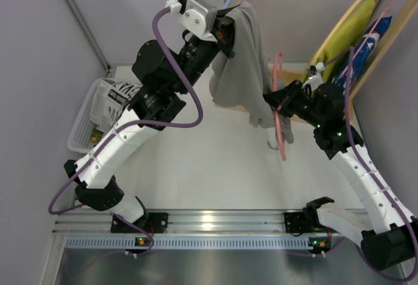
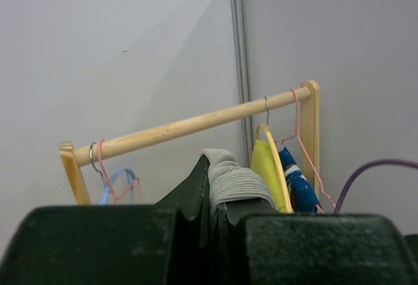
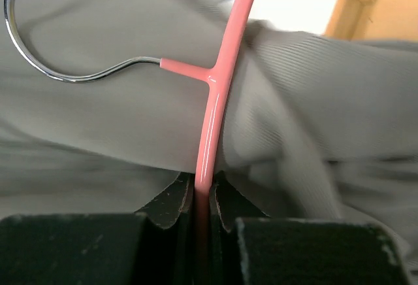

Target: Remove the trousers from the hanger

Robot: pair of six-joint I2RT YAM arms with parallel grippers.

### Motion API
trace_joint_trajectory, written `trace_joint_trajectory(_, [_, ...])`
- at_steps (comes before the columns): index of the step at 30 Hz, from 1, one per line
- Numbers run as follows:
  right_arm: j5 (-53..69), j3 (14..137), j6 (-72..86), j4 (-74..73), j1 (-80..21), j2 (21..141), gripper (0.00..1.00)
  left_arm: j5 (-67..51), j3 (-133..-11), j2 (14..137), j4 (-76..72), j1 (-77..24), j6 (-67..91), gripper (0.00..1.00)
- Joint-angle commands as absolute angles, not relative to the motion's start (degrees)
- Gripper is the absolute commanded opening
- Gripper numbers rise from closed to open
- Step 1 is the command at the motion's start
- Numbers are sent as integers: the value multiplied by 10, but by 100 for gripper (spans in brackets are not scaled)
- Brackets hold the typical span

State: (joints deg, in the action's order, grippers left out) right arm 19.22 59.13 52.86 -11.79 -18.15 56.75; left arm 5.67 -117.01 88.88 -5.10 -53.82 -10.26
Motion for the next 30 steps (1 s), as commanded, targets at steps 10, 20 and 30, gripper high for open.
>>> trace_joint_trajectory(10, [182, 490, 466, -106, -172, 572, 0, 111, -1307, 860, -164, -538, -189, 0])
trace_joint_trajectory(20, [196, 444, 437, -102, -173, 600, 0, 144, -1368, 857, -175, -537, -272, 0])
trace_joint_trajectory(30, [207, 443, 406, -106, -174, 595, 0, 173, -1346, 824, -229, -499, -373, 0])
